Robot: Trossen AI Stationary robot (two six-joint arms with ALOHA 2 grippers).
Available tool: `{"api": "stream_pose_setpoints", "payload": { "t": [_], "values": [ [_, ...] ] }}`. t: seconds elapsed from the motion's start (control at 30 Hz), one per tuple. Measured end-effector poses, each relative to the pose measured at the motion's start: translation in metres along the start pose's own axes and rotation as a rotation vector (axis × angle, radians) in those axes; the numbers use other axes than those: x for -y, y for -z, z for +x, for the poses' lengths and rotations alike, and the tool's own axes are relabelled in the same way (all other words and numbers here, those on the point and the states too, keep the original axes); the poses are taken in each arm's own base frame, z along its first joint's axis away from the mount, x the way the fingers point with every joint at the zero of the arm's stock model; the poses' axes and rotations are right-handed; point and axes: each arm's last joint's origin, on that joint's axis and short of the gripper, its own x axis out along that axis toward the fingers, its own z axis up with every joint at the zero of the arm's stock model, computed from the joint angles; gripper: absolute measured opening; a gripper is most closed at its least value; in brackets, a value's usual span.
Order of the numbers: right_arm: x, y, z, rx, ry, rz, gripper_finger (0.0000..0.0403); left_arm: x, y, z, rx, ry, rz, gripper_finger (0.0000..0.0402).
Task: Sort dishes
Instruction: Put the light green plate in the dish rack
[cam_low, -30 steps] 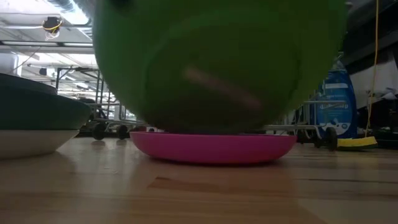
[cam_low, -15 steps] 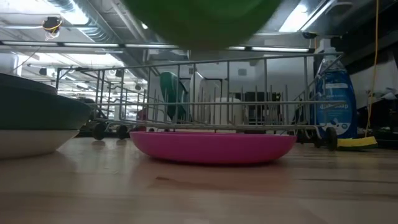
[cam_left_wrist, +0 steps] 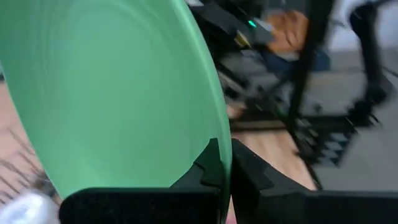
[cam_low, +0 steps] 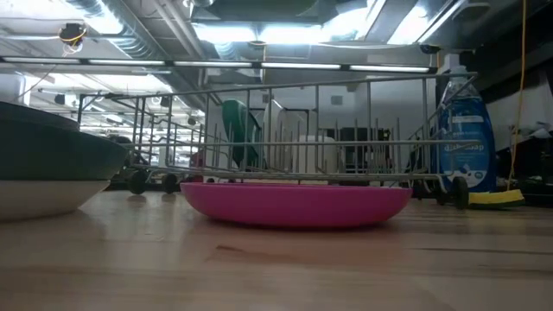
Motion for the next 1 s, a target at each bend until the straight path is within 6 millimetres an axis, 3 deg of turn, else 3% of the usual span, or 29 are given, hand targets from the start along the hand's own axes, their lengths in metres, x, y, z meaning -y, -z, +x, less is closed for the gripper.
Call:
{"api": "stream_pose_setpoints", "payload": {
  "t": [0.17,0.4,0.67,1.0],
  "values": [
    [0.006,0.002,0.007,-0.026,0.067,-0.035,0.0001,-0.050,-0.010,0.016,0.084,-0.021,-0.060,0.0001],
    [0.013,0.004,0.019,-0.048,0.075,-0.031,0.0001,-0.121,-0.008,0.033,0.123,-0.048,-0.194,0.0001],
    [0.029,0.013,0.034,-0.099,0.038,-0.046,0.0001,-0.189,0.012,0.048,0.076,-0.089,-0.369,0.0001],
    [0.065,0.031,0.061,-0.218,0.051,-0.036,0.0001,-0.271,0.048,0.083,0.114,-0.106,-0.522,0.0001]
  ]
}}
